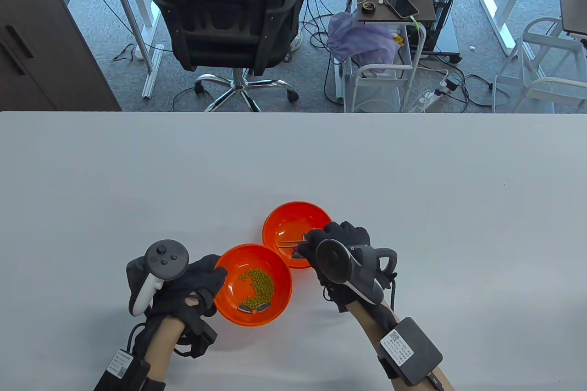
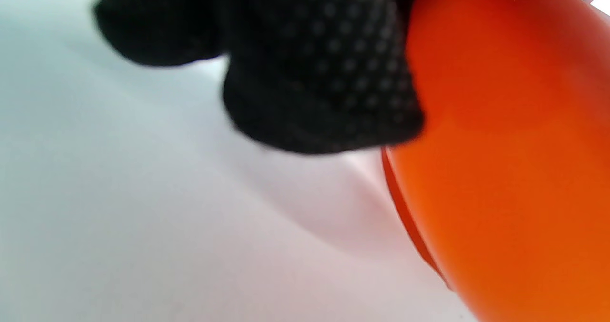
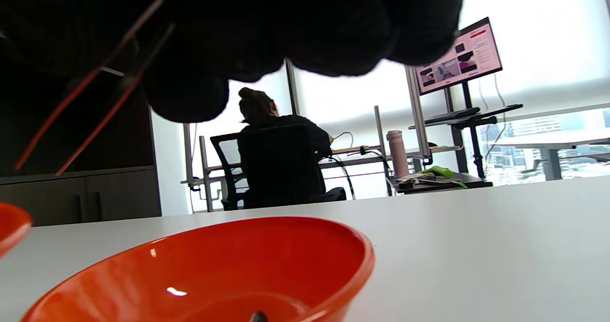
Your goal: Pick sunflower seeds with tweezers into bowl
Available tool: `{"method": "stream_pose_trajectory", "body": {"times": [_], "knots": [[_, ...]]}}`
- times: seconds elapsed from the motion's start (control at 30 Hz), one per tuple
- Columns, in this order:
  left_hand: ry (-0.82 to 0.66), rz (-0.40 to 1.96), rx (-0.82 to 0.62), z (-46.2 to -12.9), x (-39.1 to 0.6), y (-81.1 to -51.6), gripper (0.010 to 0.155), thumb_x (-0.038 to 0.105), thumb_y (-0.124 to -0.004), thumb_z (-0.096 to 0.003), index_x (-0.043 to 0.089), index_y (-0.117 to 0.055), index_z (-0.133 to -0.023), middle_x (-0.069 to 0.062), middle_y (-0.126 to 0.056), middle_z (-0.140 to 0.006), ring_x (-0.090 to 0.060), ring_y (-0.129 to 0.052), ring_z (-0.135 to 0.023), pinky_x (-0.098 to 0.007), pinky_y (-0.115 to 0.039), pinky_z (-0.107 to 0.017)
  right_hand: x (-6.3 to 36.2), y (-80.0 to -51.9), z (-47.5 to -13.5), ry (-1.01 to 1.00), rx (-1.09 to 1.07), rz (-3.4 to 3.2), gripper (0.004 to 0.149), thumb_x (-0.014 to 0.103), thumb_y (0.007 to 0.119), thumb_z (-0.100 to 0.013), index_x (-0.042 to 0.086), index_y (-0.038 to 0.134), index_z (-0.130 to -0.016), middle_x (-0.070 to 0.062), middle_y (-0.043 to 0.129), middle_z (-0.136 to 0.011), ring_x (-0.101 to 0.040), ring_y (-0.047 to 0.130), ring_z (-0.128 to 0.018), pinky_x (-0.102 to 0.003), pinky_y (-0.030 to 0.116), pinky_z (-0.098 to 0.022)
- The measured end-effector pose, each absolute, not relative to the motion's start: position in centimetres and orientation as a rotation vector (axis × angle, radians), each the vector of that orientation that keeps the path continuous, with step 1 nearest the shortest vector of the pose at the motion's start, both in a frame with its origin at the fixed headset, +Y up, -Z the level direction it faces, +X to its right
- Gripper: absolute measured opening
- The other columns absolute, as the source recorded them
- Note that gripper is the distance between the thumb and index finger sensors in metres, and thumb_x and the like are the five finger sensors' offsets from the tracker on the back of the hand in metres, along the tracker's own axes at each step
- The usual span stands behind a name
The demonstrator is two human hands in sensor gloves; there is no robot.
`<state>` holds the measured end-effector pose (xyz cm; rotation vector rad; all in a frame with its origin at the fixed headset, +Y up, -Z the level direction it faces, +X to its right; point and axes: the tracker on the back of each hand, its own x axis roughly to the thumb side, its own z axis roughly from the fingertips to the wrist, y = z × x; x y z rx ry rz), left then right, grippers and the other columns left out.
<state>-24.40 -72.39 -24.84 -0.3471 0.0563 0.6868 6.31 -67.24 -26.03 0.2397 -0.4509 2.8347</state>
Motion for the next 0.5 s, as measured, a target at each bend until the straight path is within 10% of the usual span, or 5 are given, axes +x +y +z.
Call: {"method": "stream_pose_trajectory", "body": {"times": [0.5], "knots": [[0.056,0.691,-0.344,-24.8,-24.4,-72.4,0.048,0.041,-0.077,-0.0469,0.017,-0.083,-0.089,-0.005,-0.106,-0.043,-0.013,-0.107,-0.011,-0.036,-0.094,-0.022,0.0,-68.2,-22.2,-0.31,0.853,2.852,0.039,0.058,0.087,-0.027,0.036,0.106,-0.053,0.013,0.097,-0.041,-0.012,0.096,-0.034,-0.038,0.084,-0.048]]}}
